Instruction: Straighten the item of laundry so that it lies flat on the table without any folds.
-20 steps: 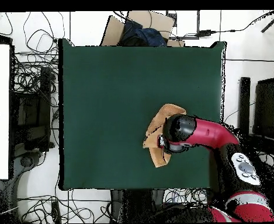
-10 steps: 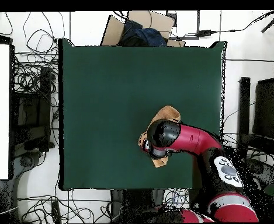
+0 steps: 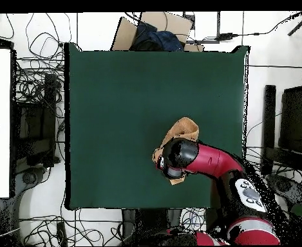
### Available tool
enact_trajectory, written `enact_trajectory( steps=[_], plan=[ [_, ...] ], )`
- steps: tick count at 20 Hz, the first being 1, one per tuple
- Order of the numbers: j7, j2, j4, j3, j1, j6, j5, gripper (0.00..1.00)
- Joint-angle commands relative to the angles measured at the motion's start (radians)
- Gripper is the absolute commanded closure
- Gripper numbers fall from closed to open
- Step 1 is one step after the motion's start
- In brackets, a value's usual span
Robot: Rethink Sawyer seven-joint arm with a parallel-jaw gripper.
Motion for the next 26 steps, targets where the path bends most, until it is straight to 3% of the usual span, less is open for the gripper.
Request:
enact_trajectory(
  steps=[1,8,18,26],
  plan=[
    [0.283,-0.001,0.056,-0.012,0.075,-0.079,0.063,1.00],
    [0.497,0.082,-0.079,-0.072,0.294,-0.007,0.209,1.00],
    [0.579,0.161,-0.205,-0.129,0.414,0.088,0.311,1.00],
    [0.673,0.143,-0.151,-0.150,0.492,0.028,0.363,1.00]
  ],
)
